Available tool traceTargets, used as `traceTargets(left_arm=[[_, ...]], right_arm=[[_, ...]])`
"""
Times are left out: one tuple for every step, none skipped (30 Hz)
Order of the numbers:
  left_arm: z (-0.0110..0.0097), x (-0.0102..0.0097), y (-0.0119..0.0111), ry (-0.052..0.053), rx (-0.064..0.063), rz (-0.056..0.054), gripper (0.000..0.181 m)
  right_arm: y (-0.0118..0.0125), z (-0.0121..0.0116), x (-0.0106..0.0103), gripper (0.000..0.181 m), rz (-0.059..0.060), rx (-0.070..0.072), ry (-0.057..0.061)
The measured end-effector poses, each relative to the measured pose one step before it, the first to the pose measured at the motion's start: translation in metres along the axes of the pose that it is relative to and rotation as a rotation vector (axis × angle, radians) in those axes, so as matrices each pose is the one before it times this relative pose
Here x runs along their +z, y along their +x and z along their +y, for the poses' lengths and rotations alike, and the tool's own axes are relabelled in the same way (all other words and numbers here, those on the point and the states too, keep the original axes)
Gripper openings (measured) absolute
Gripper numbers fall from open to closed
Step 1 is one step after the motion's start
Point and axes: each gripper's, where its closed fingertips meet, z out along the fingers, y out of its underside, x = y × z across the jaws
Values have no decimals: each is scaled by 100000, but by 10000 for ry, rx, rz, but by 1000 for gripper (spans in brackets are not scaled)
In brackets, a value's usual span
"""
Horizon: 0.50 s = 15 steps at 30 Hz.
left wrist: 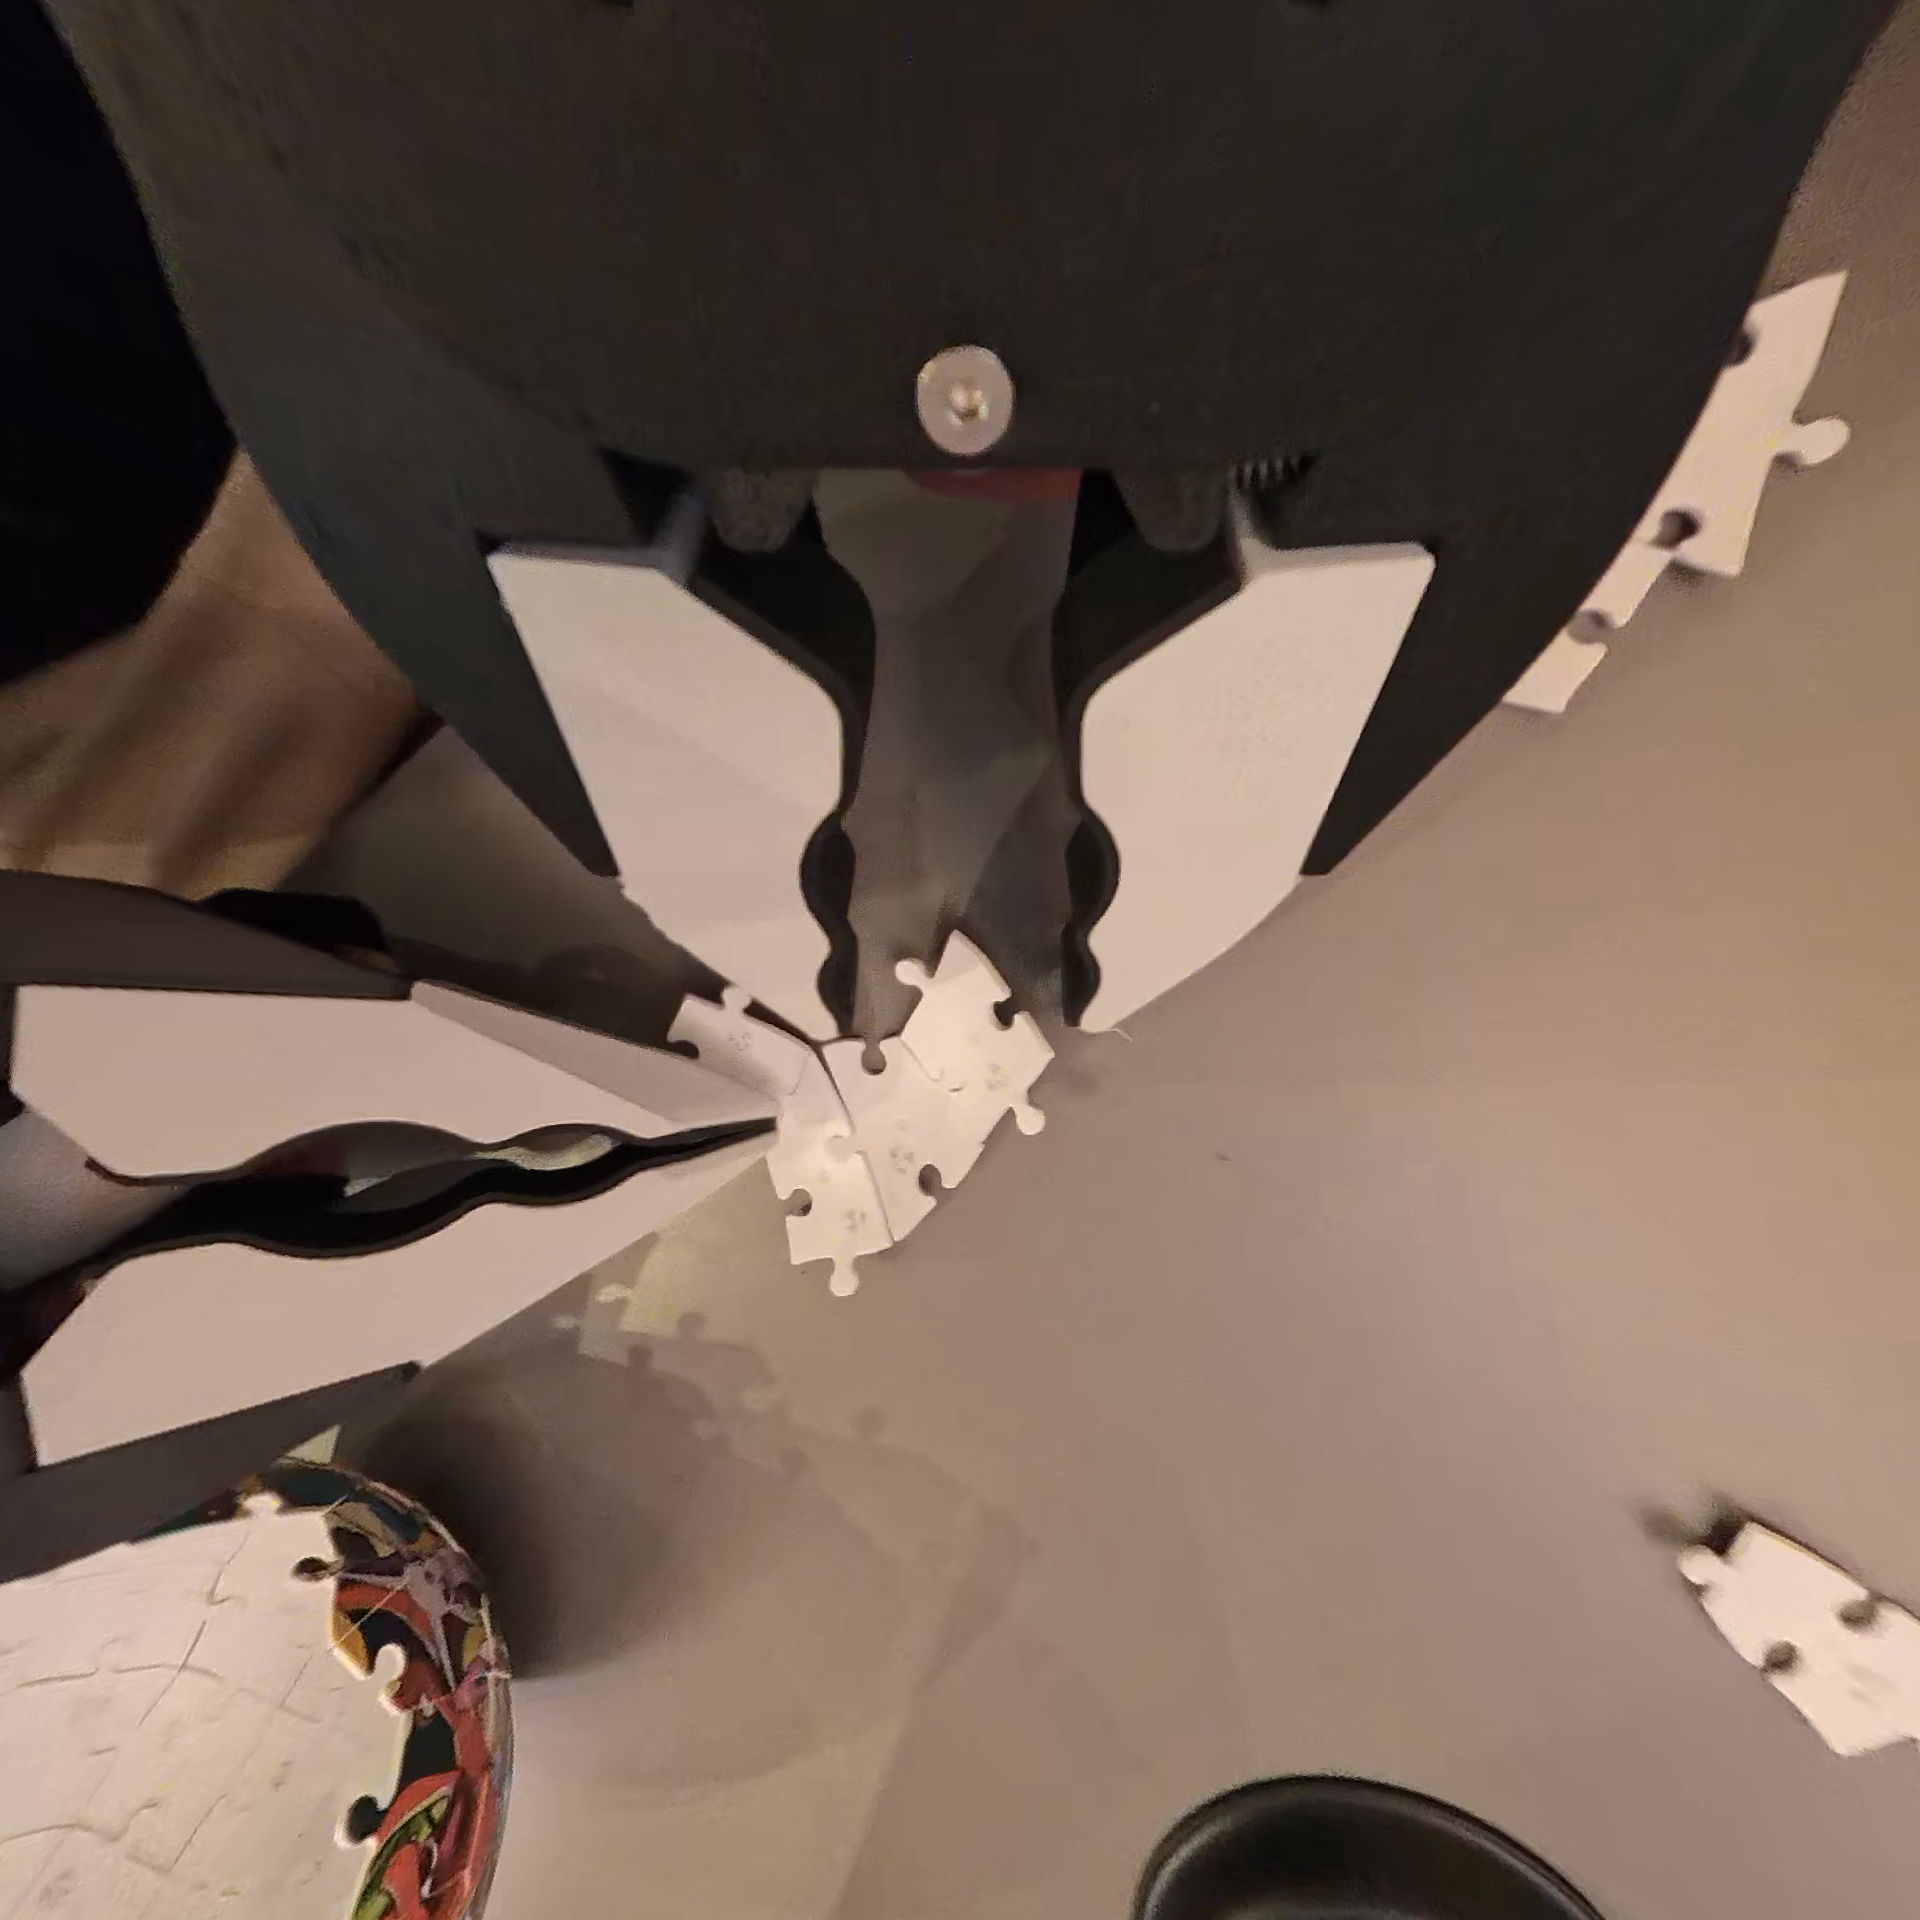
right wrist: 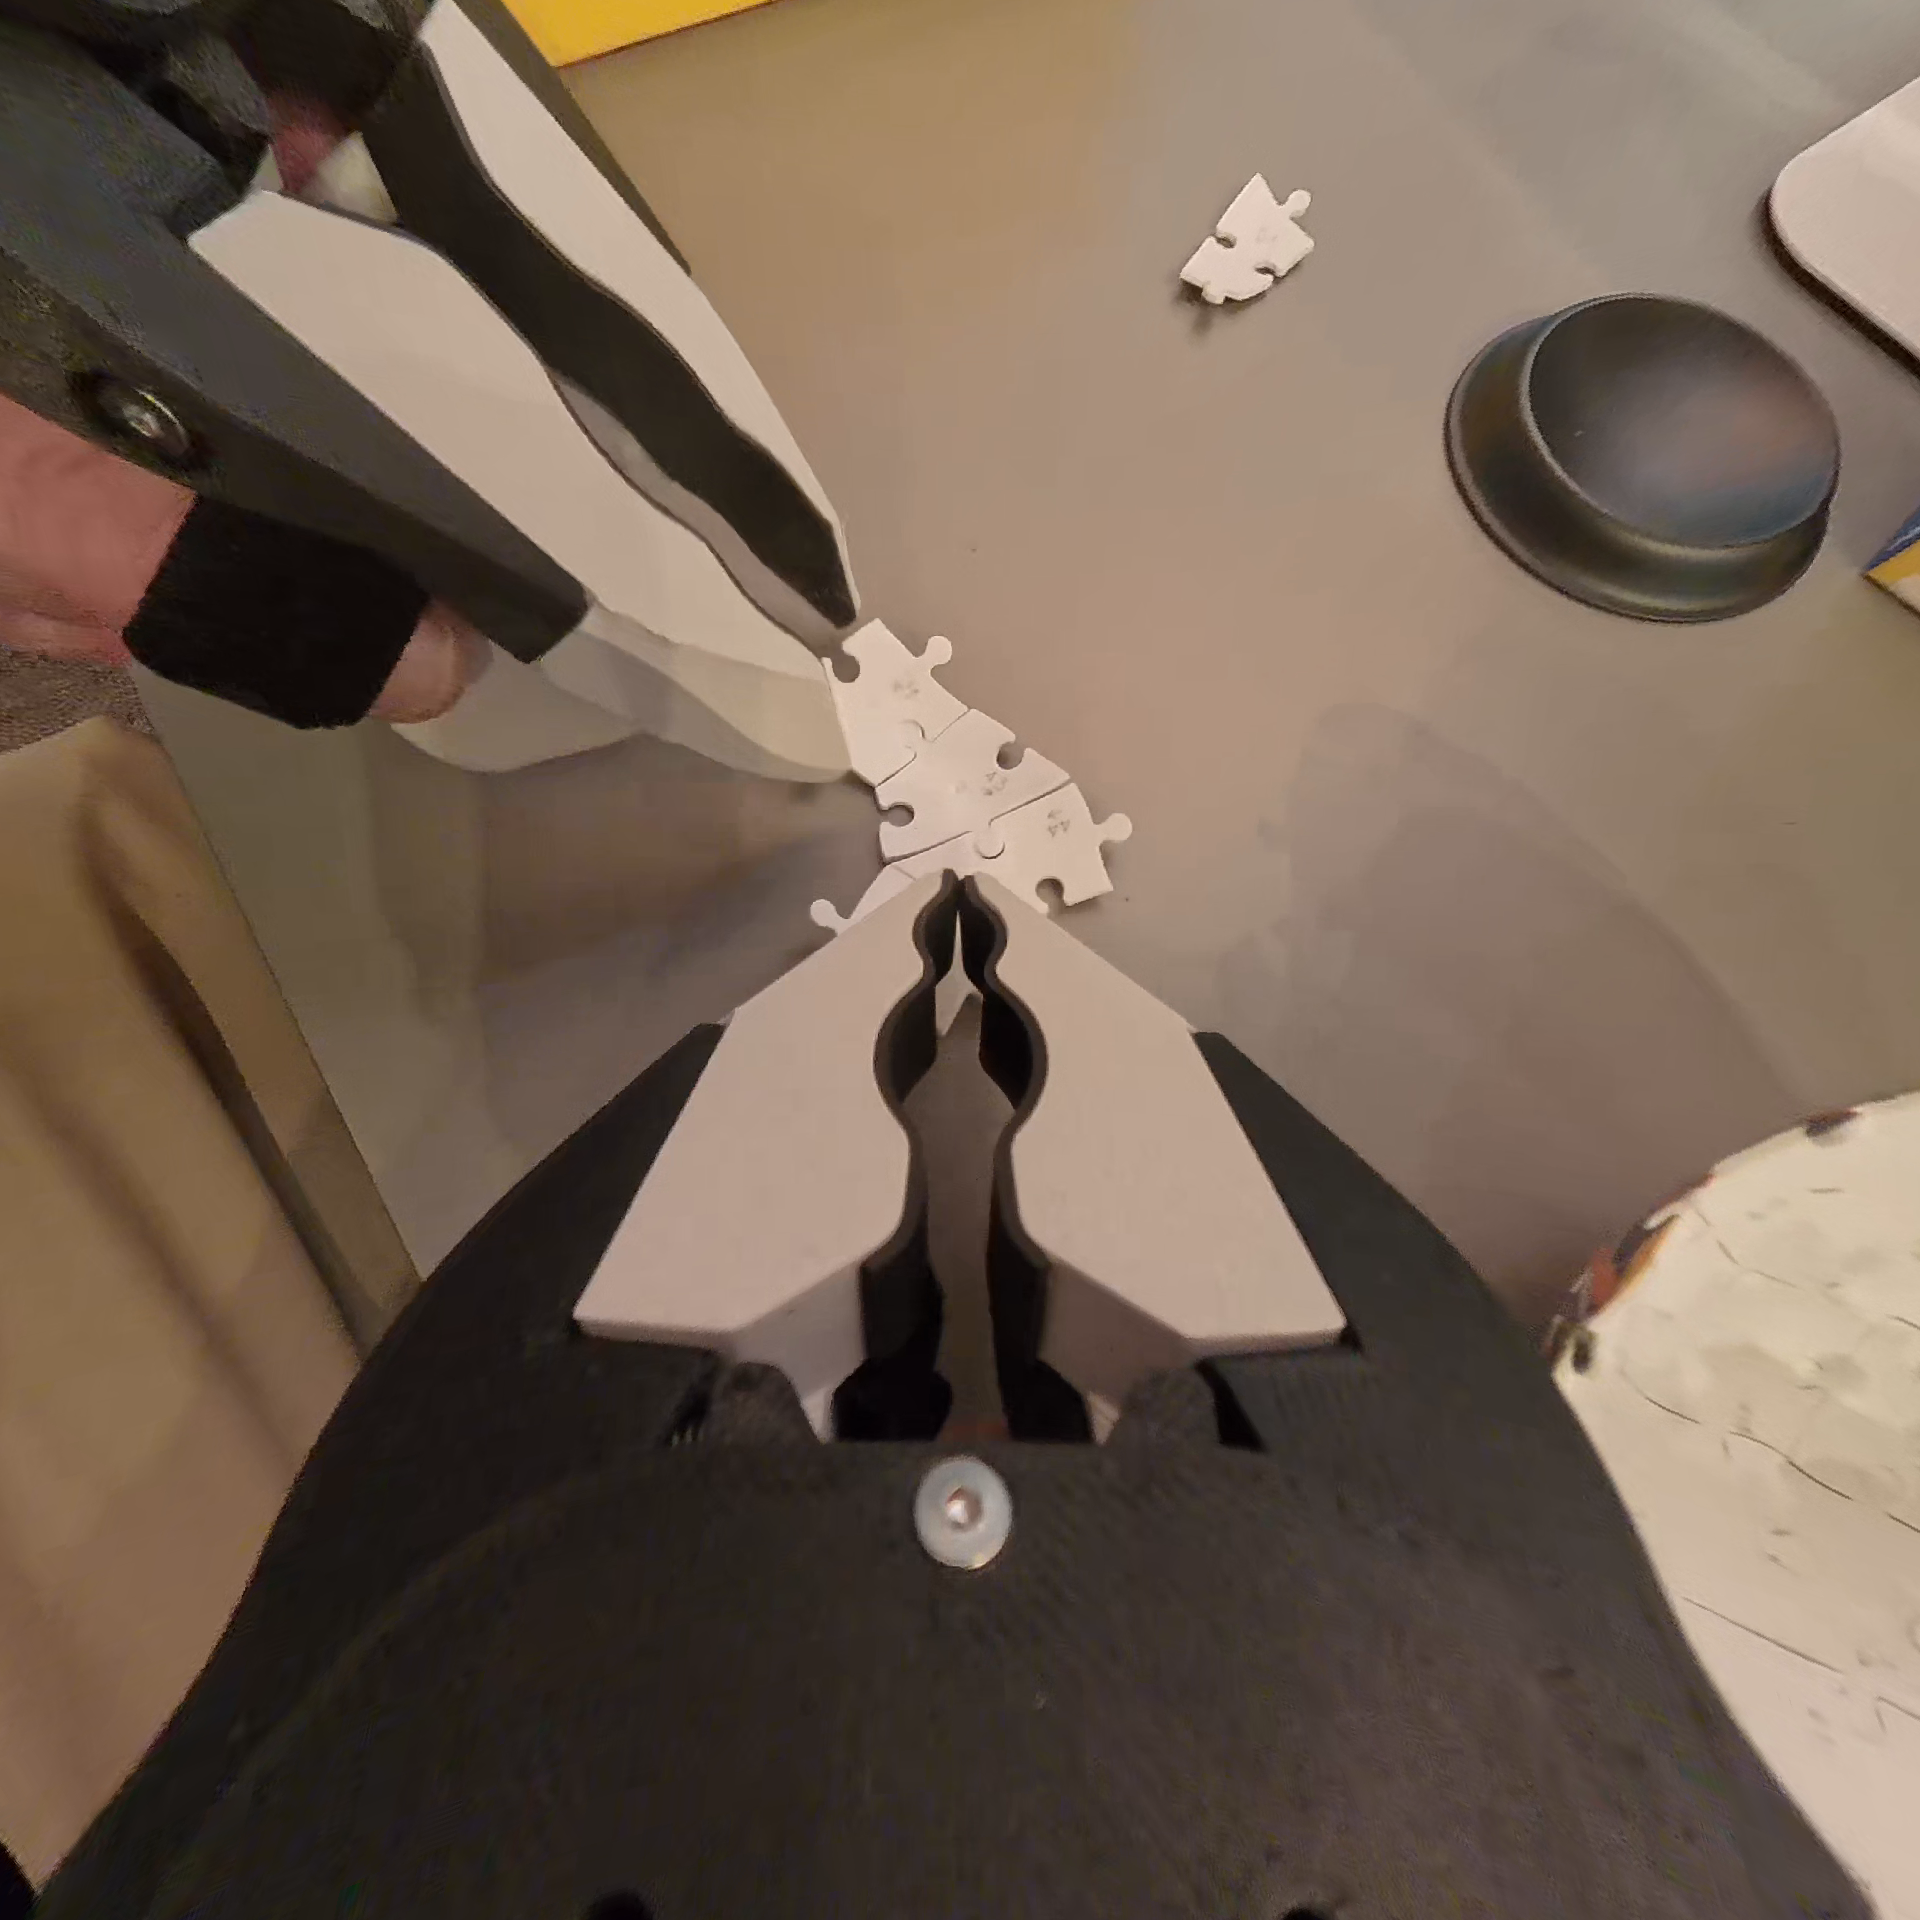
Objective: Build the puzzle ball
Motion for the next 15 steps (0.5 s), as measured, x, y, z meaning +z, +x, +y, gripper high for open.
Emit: traceTargets(left_arm=[[6,110,67,-8,-84,76,37],[-23,84,144,1,-107,131,35],[-25,90,166,7,-124,148,34],[1,87,90,8,-104,91,33],[-50,60,42,31,-84,51,32],[-88,32,-5,48,-89,33,30],[-115,28,-43,58,-93,15,29],[-100,16,-87,56,-91,3,27],[-79,20,-67,52,-51,8,25],[-92,4,-91,64,-45,-16,22],[-73,12,-111,54,-47,-44,20],[-47,-11,-71,46,0,-45,18],[-52,20,-5,48,6,-14,16],[-65,26,-29,39,-16,-32,14],[-51,45,-38,23,31,-54,11]], right_arm=[[-99,71,60,0,-39,-16,-27],[-100,126,80,0,-50,17,-50],[-97,88,73,0,-62,57,-25],[-1,53,37,0,-22,33,-24],[33,-21,-6,0,-7,26,1],[0,42,22,0,-35,53,-26],[-22,25,31,0,-48,27,-16],[-17,-12,12,0,-21,5,1],[2,0,17,0,-12,10,-4],[-11,-6,5,0,-18,7,2],[-28,-12,-8,0,-23,-2,8],[-17,-12,-13,0,-8,2,14],[2,-5,-15,0,2,9,8],[5,-21,1,0,1,8,8],[4,-6,2,0,-8,10,6]])
